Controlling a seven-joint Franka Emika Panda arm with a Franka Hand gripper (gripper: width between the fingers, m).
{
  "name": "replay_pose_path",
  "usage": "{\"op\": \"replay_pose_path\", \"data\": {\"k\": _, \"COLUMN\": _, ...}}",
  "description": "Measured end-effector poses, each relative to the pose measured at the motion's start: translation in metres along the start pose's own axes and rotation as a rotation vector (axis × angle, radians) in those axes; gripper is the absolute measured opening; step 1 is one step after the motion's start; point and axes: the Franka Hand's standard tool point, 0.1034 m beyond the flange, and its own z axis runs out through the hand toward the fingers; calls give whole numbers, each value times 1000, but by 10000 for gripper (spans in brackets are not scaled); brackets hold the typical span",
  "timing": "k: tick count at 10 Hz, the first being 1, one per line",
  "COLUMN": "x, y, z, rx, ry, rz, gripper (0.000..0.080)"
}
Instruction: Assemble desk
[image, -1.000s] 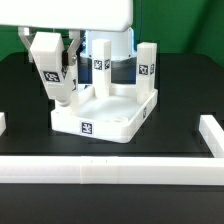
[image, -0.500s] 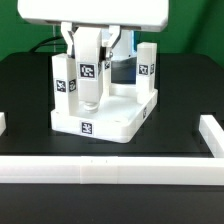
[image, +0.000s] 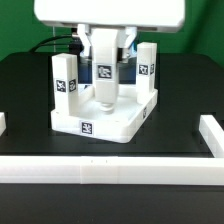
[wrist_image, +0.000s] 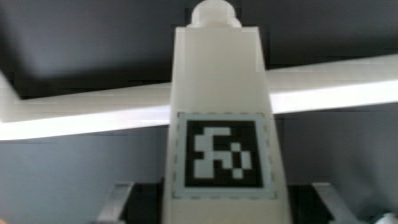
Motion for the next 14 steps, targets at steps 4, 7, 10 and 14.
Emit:
{"op": "replay_pose_path", "data": {"k": 4, "x": -3, "y": 3, "z": 1, "rx": -6, "ry": 23, "rz": 7, "gripper": 291}}
{"op": "replay_pose_path", "data": {"k": 7, "x": -19, "y": -1, "z": -15, "rx": -14, "ry": 173, "rz": -15, "gripper": 291}}
{"op": "replay_pose_path", "data": {"k": 10, "x": -33, "y": -6, "z": -12, "rx": -12, "ry": 156, "rz": -30, "gripper": 291}}
{"op": "replay_pose_path", "data": {"k": 14, "x": -35, "y": -7, "z": -11, "rx": -13, "ry": 151, "rz": -32, "gripper": 291}}
